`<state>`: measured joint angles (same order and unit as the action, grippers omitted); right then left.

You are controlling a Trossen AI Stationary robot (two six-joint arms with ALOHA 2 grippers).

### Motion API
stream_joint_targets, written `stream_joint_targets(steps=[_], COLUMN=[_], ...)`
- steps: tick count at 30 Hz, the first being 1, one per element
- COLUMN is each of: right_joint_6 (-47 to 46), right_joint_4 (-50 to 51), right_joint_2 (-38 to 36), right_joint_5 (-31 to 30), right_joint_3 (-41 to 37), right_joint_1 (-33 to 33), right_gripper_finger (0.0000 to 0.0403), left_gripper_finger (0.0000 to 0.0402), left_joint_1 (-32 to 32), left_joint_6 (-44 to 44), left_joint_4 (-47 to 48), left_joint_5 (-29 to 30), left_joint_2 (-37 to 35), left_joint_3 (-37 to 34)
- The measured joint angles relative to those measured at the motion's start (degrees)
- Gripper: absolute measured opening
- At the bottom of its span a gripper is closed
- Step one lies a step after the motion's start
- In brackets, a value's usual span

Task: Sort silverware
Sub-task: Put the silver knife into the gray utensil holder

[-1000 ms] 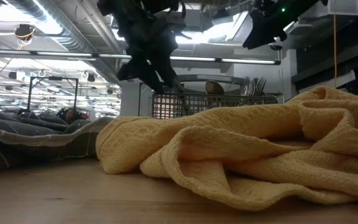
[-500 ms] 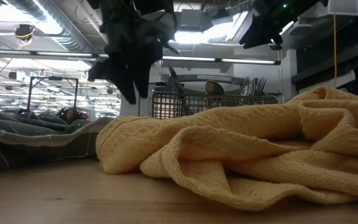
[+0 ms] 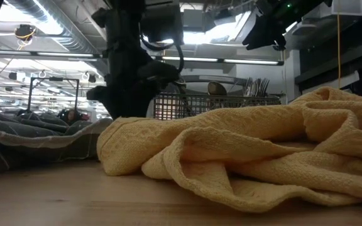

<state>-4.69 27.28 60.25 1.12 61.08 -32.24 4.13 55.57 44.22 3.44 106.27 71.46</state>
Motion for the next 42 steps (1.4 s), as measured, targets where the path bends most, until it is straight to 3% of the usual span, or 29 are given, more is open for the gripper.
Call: stream_joint_targets(steps=[6, 21, 33, 42], right_joint_6=[0.0, 0.5, 0.6, 0.6], right_joint_4=[0.4, 4.7, 4.7, 4.6], right_joint_2=[0.0, 0.0, 0.0, 0.0], right_joint_5=[0.0, -0.2, -0.2, -0.2], right_joint_3=[0.0, 0.0, 0.0, 0.0], right_joint_1=[0.0, 0.0, 0.0, 0.0], right_gripper_finger=[0.0149, 0.0149, 0.0149, 0.0149], left_gripper_finger=[0.0127, 0.0127, 0.0127, 0.0127], left_joint_1=[0.0, 0.0, -0.1, -0.9], left_joint_6=[0.1, -1.0, 5.0, 10.6], left_joint_4=[1.2, 19.1, 11.4, 4.8], left_joint_5=[-0.1, 0.2, -8.1, -7.3], left_joint_2=[0.9, 1.0, 1.0, 1.0], left_joint_3=[0.0, 0.0, 0.0, 0.1])
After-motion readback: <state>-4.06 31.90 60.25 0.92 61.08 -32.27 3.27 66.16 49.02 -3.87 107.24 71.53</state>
